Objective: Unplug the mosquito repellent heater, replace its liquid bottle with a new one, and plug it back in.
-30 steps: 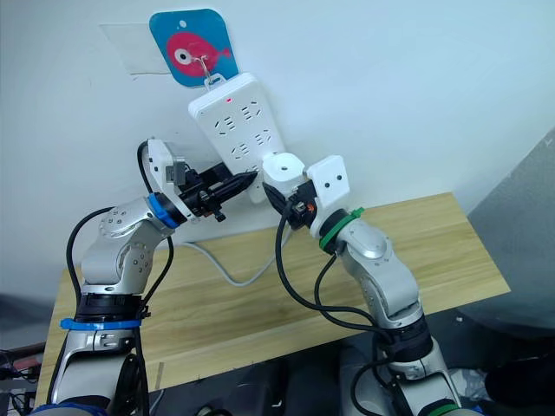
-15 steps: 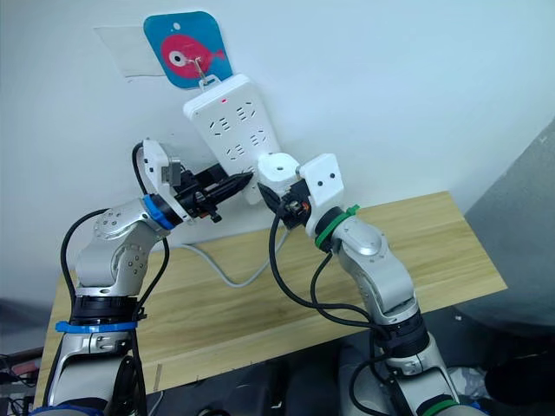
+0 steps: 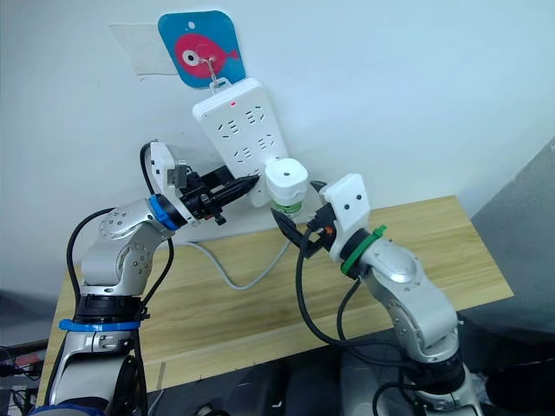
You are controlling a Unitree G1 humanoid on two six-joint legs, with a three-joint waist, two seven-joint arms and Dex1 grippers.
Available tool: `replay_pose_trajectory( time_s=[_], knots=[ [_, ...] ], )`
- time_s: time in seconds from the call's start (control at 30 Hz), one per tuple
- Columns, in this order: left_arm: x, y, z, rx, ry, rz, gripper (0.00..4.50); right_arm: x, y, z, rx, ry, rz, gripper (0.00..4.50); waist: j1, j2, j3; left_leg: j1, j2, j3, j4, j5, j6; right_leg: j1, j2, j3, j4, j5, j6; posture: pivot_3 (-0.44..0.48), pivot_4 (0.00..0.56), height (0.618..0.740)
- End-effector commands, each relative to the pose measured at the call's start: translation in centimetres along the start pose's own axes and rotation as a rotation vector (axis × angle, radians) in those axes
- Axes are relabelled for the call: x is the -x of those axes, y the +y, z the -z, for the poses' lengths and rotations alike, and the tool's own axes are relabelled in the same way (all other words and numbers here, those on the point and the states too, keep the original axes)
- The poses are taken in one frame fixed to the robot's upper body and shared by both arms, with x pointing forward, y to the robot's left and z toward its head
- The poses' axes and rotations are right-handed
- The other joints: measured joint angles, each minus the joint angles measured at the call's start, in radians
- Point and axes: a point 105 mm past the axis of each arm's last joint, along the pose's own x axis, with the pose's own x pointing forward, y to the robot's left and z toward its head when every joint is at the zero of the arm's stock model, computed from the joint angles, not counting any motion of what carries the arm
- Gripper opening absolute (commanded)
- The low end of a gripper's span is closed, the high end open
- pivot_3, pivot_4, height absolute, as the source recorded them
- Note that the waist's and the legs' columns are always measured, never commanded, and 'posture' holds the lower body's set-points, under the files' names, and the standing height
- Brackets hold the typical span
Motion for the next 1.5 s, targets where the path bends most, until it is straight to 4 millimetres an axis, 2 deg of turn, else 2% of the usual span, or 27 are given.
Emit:
replay_pose_trajectory(
  time_s=[0.03, 0.1, 0.17, 0.27, 0.47, 0.63, 0.83, 1.13, 1.5],
  knots=[
    [-0.1, -0.2, -0.2, -0.034, 0.016, 0.035, 1.30, 1.6, 0.7, -1.3, 0.014, -0.028, -0.074, 4.49, 0.001, 0.000, 0.000, 0.000, 0.000, 0.000, 0.000, 0.000, 0.000, 0.000, 0.000, 0.000, -0.001, 0.000, 0.000, -0.114, 0.246, 0.740],
    [0.0, 0.3, -0.2, -0.040, 0.020, 0.026, 1.30, 2.0, 0.8, -1.3, 0.022, -0.014, -0.106, 4.49, 0.000, 0.000, 0.000, 0.000, 0.000, 0.001, 0.000, 0.000, 0.000, 0.000, 0.000, 0.000, -0.001, 0.000, 0.000, -0.113, 0.250, 0.740],
    [0.6, 1.1, -0.3, -0.041, 0.026, -0.008, 2.02, 2.4, 0.8, -1.1, 0.027, 0.007, -0.164, 4.50, 0.000, 0.000, 0.000, 0.000, 0.000, 0.001, 0.000, 0.000, 0.000, 0.000, 0.000, 0.000, 0.001, 0.000, 0.000, -0.107, 0.255, 0.740],
    [2.3, 1.8, -0.2, -0.054, 0.053, -0.053, 2.85, 2.4, 0.4, -0.8, 0.032, 0.019, -0.223, 3.91, -0.005, 0.000, 0.000, 0.000, 0.001, 0.001, 0.000, 0.000, 0.000, 0.000, 0.000, 0.000, 0.001, 0.000, 0.000, -0.087, 0.262, 0.740],
    [5.2, 1.6, -0.6, -0.089, 0.081, -0.137, 4.50, 1.8, -0.2, -0.5, 0.046, 0.015, -0.277, 1.82, -0.004, 0.000, 0.000, 0.001, 0.001, 0.002, -0.001, 0.000, 0.001, -0.001, 0.001, 0.002, 0.000, 0.000, 0.000, -0.032, 0.274, 0.740],
    [6.8, -0.3, -1.5, -0.103, 0.088, -0.165, 4.50, 0.8, 0.3, 0.0, 0.069, 0.001, -0.336, 0.03, 0.023, 0.000, 0.000, 0.001, 0.001, 0.002, -0.001, 0.000, 0.001, 0.000, 0.000, 0.002, 0.000, 0.000, 0.000, 0.019, 0.279, 0.740],
    [7.1, -4.4, -2.4, -0.079, 0.080, -0.126, 4.50, -0.4, 0.9, 0.5, 0.088, -0.015, -0.375, 0.03, 0.048, 0.000, 0.000, 0.001, 0.001, 0.000, 0.000, 0.000, 0.000, 0.000, 0.000, 0.001, 0.001, 0.000, 0.000, 0.052, 0.283, 0.740],
    [5.6, -8.4, -2.5, -0.046, 0.083, 0.006, 4.50, -1.3, 0.3, 0.7, 0.102, -0.017, -0.344, 0.03, 0.061, 0.000, 0.000, 0.001, 0.001, -0.002, 0.000, 0.000, 0.000, 0.001, 0.000, -0.001, 0.001, 0.001, -0.002, 0.064, 0.285, 0.740],
    [5.6, -7.7, -2.6, -0.051, 0.090, 0.008, 4.50, -2.4, -0.4, 0.7, 0.105, -0.024, -0.279, 0.03, 0.061, 0.000, 0.000, 0.001, 0.001, -0.002, 0.000, 0.000, 0.000, 0.001, 0.000, -0.001, 0.000, 0.001, -0.002, 0.055, 0.279, 0.740]
  ],
)
